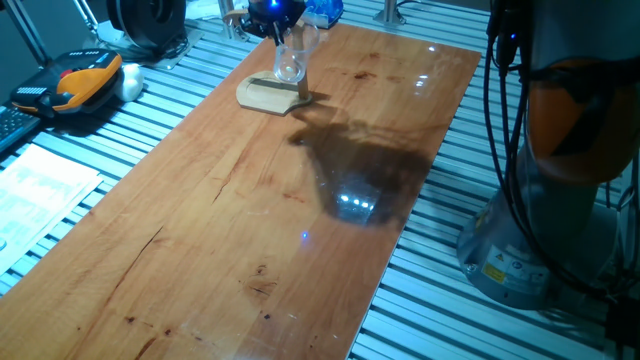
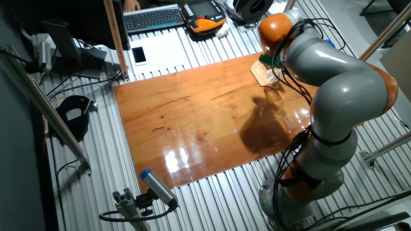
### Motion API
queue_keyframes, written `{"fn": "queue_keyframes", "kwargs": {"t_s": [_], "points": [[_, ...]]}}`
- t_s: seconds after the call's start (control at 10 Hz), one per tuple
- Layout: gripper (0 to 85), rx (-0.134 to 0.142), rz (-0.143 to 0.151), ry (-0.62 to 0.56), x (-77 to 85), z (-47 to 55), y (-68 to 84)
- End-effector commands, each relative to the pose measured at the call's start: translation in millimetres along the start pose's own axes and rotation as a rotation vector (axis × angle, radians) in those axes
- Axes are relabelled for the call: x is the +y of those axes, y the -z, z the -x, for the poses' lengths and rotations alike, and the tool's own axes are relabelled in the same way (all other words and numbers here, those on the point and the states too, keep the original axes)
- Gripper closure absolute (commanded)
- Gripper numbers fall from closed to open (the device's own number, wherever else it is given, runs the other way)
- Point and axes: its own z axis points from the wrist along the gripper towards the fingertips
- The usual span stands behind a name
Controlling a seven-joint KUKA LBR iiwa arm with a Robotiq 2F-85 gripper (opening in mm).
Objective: Put the cup on the cup rack
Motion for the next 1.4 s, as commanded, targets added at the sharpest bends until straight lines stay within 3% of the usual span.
{"fn": "queue_keyframes", "kwargs": {"t_s": [0.0,0.4,1.1,1.3], "points": [[85.0,0.006,0.009,0.016,1.0,-0.7,-0.3],[85.0,0.03,0.032,0.071,-2.5,-0.1,0.1],[85.0,0.037,0.052,0.077,-5.2,0.2,-1.7],[85.0,0.068,0.077,0.037,-6.8,0.9,-1.8]]}}
